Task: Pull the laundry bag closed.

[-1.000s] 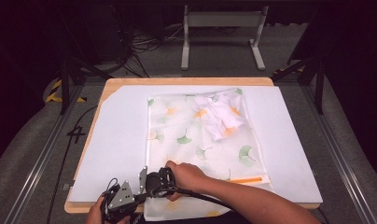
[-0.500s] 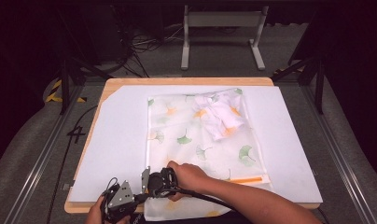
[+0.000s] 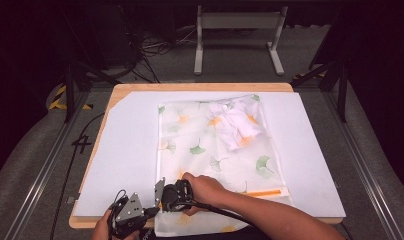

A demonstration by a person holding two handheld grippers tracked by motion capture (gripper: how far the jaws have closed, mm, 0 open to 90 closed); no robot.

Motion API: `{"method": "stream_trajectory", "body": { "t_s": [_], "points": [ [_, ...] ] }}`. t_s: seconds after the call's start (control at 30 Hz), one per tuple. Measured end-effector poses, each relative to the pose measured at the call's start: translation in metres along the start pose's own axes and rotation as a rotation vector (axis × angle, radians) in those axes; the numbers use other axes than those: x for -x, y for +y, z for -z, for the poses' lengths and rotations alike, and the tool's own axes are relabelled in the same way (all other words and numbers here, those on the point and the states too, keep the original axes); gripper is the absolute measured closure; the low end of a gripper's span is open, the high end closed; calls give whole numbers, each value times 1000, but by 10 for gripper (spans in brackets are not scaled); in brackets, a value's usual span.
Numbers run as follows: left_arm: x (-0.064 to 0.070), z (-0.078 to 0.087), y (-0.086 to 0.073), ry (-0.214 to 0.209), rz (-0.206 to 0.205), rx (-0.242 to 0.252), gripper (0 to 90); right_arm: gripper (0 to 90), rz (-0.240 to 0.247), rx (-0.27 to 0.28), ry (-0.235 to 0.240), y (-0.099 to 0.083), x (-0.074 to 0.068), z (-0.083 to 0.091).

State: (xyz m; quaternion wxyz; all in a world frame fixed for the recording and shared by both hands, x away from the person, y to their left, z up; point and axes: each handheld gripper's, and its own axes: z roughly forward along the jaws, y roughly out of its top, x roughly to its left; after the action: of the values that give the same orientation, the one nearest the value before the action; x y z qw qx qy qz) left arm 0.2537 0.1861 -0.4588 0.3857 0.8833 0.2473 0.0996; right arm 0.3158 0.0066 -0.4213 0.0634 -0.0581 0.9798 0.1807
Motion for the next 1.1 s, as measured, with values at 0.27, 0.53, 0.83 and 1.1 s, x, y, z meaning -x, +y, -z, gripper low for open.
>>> {"method": "stream_trajectory", "body": {
  "t_s": [0.27, 0.53, 0.83, 1.1],
  "points": [
    [0, 0, 0, -2, 1, -2, 900, 843, -1, -4, -1, -3, -1, 2],
    [-1, 0, 0, -6, 3, 0, 900, 843, -1, -8, 0, -7, -1, 4],
    [-2, 0, -1, -10, 10, 4, 900, 843, -8, -1, -7, -10, -2, 5],
    [-2, 0, -1, -14, 10, 7, 900, 843, -6, 6, 0, -15, -1, 6]
  ]
}}
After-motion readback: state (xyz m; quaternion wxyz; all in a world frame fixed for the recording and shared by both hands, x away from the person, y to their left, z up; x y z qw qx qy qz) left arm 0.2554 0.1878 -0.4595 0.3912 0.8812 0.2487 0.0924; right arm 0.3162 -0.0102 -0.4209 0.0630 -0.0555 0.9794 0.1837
